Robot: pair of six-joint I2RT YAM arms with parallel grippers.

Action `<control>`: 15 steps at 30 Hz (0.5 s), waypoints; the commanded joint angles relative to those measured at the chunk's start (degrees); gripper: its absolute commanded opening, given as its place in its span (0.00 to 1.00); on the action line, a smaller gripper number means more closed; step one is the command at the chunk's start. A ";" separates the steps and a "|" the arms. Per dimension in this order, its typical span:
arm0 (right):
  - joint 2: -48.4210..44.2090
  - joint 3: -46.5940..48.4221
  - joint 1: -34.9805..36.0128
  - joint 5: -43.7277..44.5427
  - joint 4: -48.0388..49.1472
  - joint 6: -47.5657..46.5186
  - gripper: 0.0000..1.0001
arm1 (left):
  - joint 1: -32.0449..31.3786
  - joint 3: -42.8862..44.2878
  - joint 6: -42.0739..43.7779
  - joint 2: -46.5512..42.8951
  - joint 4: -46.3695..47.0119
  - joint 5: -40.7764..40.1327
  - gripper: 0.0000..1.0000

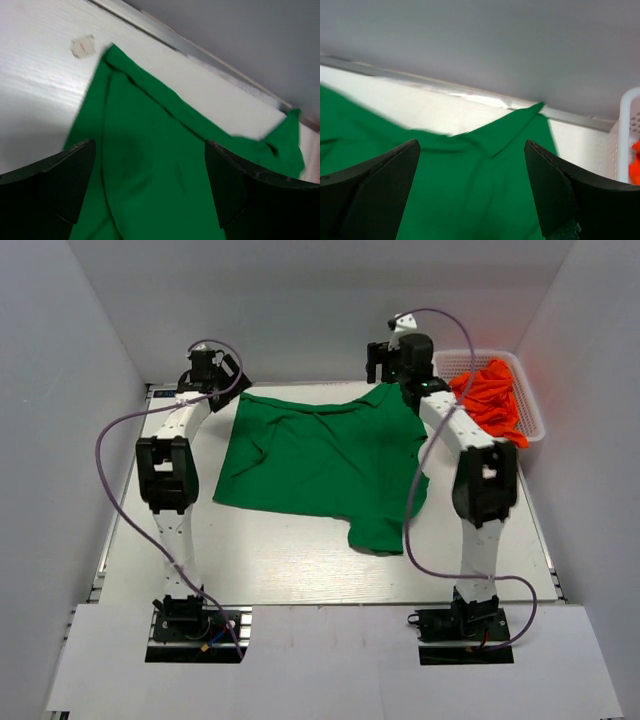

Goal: Fold and stack the t-shirts
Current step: Flatten out the tshirt

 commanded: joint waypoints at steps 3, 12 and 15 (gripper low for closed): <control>-17.21 -16.86 1.37 -5.86 -7.95 9.86 0.90 | -2.10 -12.86 2.55 -15.82 -6.70 5.26 1.00; -28.13 -39.59 3.21 -14.38 -10.67 20.07 0.90 | -6.94 -32.83 2.99 -21.38 -0.55 14.05 1.00; -28.65 -42.91 3.83 -13.77 -13.30 21.12 0.90 | -7.47 -35.63 2.99 -20.85 -2.31 14.05 1.00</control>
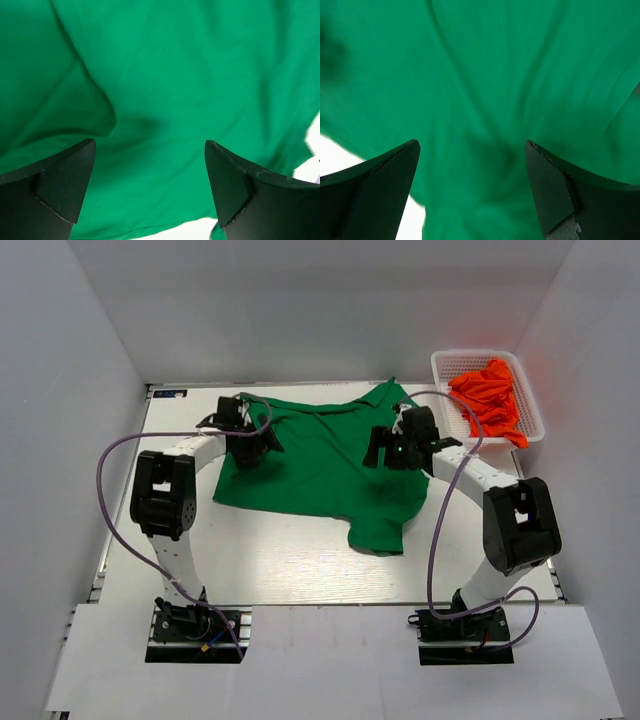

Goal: Fold and stack the t-shirts
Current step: Flatten out the tshirt

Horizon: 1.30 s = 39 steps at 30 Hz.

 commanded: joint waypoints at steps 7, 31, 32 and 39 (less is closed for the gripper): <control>-9.25 -16.63 0.75 -3.07 -6.28 7.23 0.90 | -0.43 -17.88 -0.16 -9.43 -0.43 -2.47 1.00; -26.99 -14.21 -2.15 13.36 -32.40 11.30 0.90 | -0.08 -18.00 -0.79 -26.23 -13.17 -10.56 1.00; -27.89 -14.12 -2.06 11.52 -31.07 10.16 0.90 | -0.08 -17.20 -0.78 -26.23 -13.17 -9.52 1.00; -19.82 -11.05 -2.06 17.56 -26.58 9.88 0.89 | -1.13 -10.44 0.54 -21.49 -6.68 -2.58 1.00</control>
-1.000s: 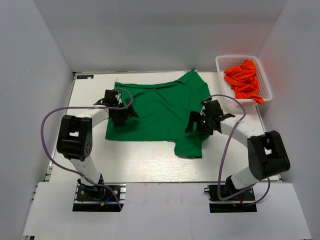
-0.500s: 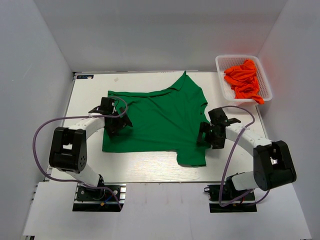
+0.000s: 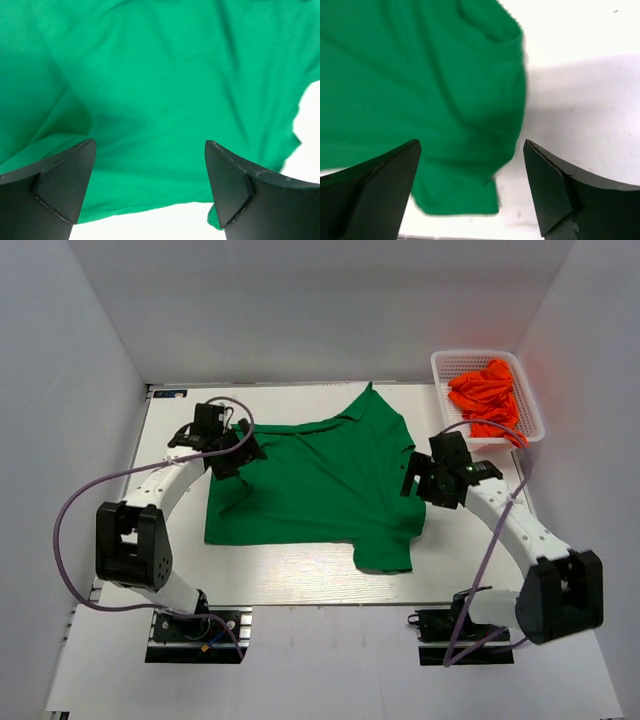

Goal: Fold and stack the t-shirts
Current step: Flatten out the tshirt

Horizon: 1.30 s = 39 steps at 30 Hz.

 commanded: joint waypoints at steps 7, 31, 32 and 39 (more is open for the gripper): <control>13.78 1.65 -0.56 13.62 6.12 0.73 0.75 | -2.41 17.41 2.42 17.93 7.08 10.58 1.00; 28.22 18.01 -6.09 4.39 7.45 -5.08 0.83 | -2.93 41.69 0.84 40.21 3.03 -1.62 1.00; 26.55 17.05 -6.18 4.57 5.70 -3.59 0.83 | -3.72 41.69 0.84 38.88 2.51 -2.94 1.00; 6.51 -0.70 -5.57 -4.44 -2.58 2.84 0.77 | -11.80 49.48 6.46 36.13 2.60 -2.17 1.00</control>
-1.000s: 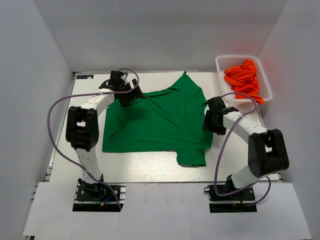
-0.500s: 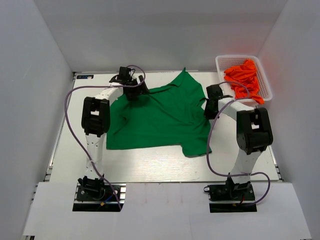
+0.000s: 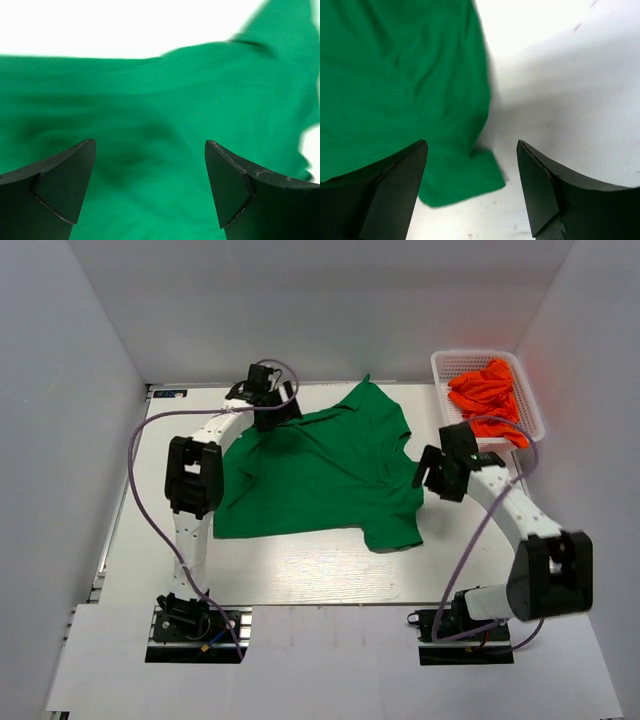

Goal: Fold and stack the t-shirts
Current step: Flatten out the tshirt

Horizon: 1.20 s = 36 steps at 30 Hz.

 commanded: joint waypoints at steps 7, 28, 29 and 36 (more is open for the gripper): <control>-9.80 -17.21 1.72 -14.51 -1.05 2.25 0.71 | -17.62 19.73 8.66 7.51 7.00 18.35 1.00; -3.47 -21.70 1.46 -12.31 1.88 2.77 0.00 | -26.15 25.81 1.45 26.07 21.44 16.97 1.00; -5.13 -22.49 1.54 -12.66 -1.10 3.47 0.00 | -26.15 25.81 0.75 26.08 21.44 16.96 1.00; -12.61 -30.49 1.89 -25.32 -9.65 8.57 0.00 | -26.15 24.67 -1.36 27.92 22.40 16.96 1.00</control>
